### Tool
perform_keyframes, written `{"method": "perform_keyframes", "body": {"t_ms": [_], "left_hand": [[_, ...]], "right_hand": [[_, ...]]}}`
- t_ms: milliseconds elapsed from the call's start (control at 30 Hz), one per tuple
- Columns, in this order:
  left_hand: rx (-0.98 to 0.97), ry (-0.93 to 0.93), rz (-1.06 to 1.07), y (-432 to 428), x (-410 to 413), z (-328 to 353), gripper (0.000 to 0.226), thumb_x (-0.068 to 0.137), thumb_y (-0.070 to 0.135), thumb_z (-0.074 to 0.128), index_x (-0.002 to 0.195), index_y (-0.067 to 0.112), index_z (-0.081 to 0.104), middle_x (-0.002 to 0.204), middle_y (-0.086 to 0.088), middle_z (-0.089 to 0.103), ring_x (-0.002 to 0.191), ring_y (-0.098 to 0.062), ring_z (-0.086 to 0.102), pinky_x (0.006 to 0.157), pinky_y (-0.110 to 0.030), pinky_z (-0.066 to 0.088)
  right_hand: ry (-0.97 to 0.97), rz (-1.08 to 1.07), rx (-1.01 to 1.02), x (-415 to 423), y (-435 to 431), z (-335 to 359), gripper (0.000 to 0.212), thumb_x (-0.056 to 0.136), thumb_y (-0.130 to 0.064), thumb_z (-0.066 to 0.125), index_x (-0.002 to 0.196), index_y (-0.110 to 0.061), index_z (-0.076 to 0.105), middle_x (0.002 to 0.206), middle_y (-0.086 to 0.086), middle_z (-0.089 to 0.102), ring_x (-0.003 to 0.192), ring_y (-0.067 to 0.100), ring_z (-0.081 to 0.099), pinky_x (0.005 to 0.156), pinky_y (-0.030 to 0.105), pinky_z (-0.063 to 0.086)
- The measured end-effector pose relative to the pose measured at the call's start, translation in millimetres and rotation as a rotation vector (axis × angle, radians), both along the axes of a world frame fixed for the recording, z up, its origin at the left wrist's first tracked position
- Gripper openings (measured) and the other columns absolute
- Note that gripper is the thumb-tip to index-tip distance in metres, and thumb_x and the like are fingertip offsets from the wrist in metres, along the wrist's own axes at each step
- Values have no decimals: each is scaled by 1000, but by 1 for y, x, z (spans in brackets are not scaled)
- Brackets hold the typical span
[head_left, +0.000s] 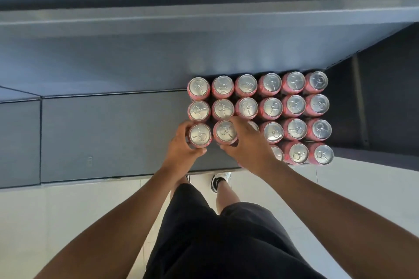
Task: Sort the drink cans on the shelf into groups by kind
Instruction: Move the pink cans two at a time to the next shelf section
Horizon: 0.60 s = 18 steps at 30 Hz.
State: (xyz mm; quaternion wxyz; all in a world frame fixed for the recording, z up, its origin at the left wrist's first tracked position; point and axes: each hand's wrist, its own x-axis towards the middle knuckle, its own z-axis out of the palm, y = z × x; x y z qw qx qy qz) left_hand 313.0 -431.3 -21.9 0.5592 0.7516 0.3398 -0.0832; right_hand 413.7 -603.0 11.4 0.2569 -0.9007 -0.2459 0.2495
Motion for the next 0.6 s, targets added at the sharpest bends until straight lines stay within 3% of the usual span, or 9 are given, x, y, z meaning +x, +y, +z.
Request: {"method": "perform_keyframes", "body": {"t_ms": [100,200,333,600], "left_hand": [[21,-3,12,-3,0,-13,71,66,4,84,120,33,49,112,9,60,102,-3,61,86,-21,53],[53,-10,10,-4,0,-22,71,65,5,85,122,29,50,118,2,54,106,-10,58,93,-30,53],[41,-8,-11,-2,-1,-29,71,66,7,86,124,28,49,117,2,58,106,-12,60,93,-34,53],[128,24,-168,7,-1,-20,71,73,17,84,133,26,46,126,6,55,111,-11,56,96,-28,47]], "right_hand": [[-282,86,-97,-3,-3,-16,70,62,-36,90,120,-10,60,115,4,67,105,30,62,92,38,42],[-405,73,-164,-6,0,-26,71,55,-40,92,112,-10,63,109,4,68,103,31,61,91,34,30],[-440,80,-223,-9,5,-36,71,58,-44,89,113,-11,59,112,5,63,106,29,55,96,35,30],[-386,127,-348,-10,11,-31,75,64,-48,84,123,-14,54,124,6,55,117,30,49,102,43,34]]}}
